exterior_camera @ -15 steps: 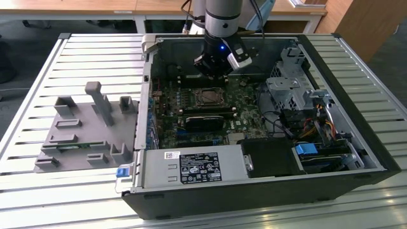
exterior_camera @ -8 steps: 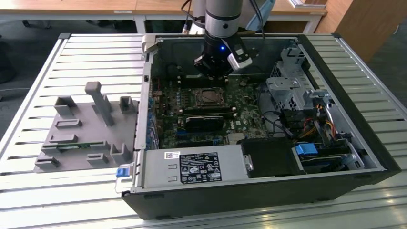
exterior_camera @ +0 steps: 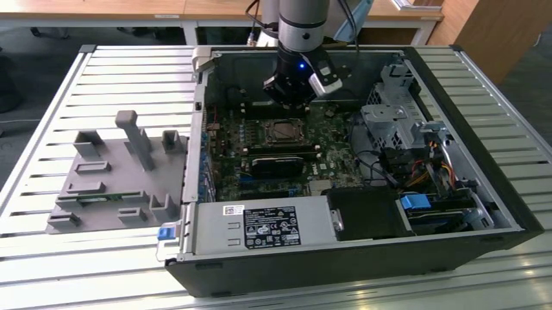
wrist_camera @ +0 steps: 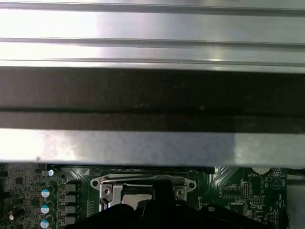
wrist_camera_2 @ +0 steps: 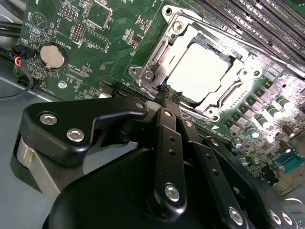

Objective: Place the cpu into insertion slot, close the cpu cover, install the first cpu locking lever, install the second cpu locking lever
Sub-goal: 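Install the second cpu locking lever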

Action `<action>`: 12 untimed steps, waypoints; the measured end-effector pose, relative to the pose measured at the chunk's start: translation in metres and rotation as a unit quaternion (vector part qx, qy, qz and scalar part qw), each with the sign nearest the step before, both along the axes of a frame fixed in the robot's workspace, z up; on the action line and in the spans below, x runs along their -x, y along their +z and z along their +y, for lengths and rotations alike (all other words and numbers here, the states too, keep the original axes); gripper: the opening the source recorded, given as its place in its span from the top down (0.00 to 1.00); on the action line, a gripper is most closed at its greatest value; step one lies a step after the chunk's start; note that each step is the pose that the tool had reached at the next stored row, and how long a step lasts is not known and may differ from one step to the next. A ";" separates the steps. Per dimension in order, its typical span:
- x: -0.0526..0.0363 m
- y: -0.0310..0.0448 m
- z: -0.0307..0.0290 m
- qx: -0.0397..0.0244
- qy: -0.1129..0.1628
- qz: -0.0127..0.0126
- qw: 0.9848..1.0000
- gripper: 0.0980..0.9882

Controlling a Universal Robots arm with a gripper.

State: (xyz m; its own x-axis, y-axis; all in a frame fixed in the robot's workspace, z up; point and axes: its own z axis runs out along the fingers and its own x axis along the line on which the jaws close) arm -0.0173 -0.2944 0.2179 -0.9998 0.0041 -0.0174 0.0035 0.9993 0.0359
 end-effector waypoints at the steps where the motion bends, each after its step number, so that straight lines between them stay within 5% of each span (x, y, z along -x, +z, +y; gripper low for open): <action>1: 0.0000 0.0000 -0.0003 0.000 0.000 0.000 1.000 0.99; 12: 0.0000 0.0000 -0.0065 0.000 0.000 0.000 1.000 0.99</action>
State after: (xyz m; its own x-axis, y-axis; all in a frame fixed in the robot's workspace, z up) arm -0.0173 -0.3009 0.2179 -0.9998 0.0041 -0.0174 0.0035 0.9993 0.0359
